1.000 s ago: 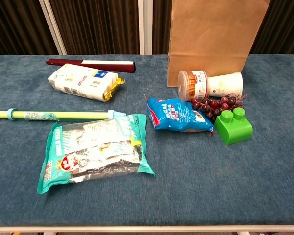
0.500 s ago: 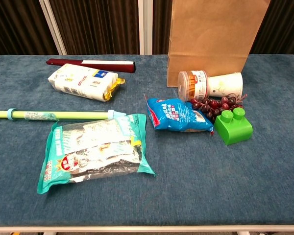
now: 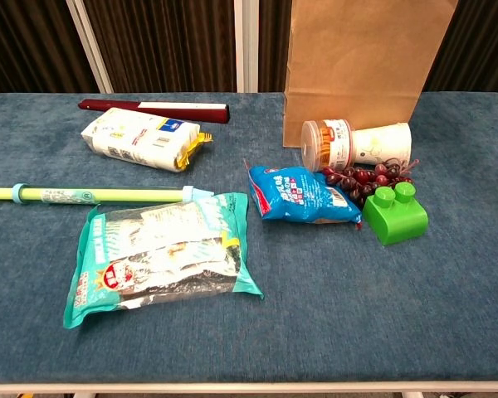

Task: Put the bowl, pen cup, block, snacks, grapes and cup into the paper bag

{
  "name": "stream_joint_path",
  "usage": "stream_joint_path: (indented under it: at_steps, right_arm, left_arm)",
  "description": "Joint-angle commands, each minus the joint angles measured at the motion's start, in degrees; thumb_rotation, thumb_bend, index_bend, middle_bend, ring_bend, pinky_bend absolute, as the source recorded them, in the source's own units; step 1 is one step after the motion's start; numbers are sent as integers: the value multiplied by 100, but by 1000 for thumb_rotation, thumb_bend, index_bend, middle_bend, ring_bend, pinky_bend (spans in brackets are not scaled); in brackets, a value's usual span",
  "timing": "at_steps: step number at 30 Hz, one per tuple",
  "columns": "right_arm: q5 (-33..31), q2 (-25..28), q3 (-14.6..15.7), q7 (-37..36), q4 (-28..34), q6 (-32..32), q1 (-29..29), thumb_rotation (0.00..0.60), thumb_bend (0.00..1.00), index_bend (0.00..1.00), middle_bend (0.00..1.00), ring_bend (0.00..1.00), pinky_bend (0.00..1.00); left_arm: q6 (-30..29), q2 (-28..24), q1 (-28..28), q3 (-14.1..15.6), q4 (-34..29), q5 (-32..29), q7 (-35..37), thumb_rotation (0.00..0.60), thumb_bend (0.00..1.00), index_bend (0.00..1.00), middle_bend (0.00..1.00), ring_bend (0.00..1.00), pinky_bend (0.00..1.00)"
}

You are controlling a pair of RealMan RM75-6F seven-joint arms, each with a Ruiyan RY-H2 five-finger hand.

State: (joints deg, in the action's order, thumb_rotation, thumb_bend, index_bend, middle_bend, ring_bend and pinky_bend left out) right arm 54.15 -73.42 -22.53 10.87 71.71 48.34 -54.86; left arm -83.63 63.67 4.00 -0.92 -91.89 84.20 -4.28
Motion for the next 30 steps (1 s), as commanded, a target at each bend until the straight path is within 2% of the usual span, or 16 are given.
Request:
stream_joint_path:
  at_steps: [1, 5, 11, 15, 20, 24, 26, 30]
  right_arm:
    - [-10, 27, 19, -23, 71, -23, 9, 600, 0, 10, 138, 0, 106]
    - [17, 157, 38, -97, 284, -20, 75, 600, 0, 0, 78, 0, 98]
    - [289, 462, 37, -390, 789, 361, 384, 600, 0, 0, 69, 0, 94]
    - [521, 795, 138, -559, 1182, 587, 704, 600, 0, 0, 71, 0, 95]
    - [1053, 1271, 405, -822, 1712, 1098, 1304, 600, 0, 0, 116, 0, 102]
    - [1524, 1600, 707, -1071, 1979, 1581, 1866, 600, 0, 0, 183, 20, 190]
    - [1741, 1727, 864, -1279, 2047, 1824, 2164, 600, 0, 28, 232, 70, 246]
    - [2083, 1869, 1198, -1614, 2104, 2019, 2591, 600, 0, 105, 290, 106, 278]
  left_arm:
    - [3, 9, -6, 2, 11, -10, 3, 600, 4, 267, 198, 152, 112]
    - [7, 18, 1, -3, 26, 1, 14, 600, 4, 267, 198, 152, 112]
    - [-9, 33, 9, -9, 57, 38, 46, 600, 4, 267, 198, 152, 112]
    - [13, 29, 48, -25, 50, 71, 49, 600, 4, 267, 198, 152, 112]
    - [0, 27, 69, -40, 13, 101, 17, 600, 4, 267, 198, 152, 112]
    - [6, 29, 67, -29, 24, 106, 23, 600, 4, 267, 198, 152, 112]
    - [-8, 32, 66, -27, 29, 121, 24, 600, 4, 267, 198, 152, 112]
    - [-22, 37, 75, -22, 28, 164, 13, 600, 3, 267, 199, 152, 112]
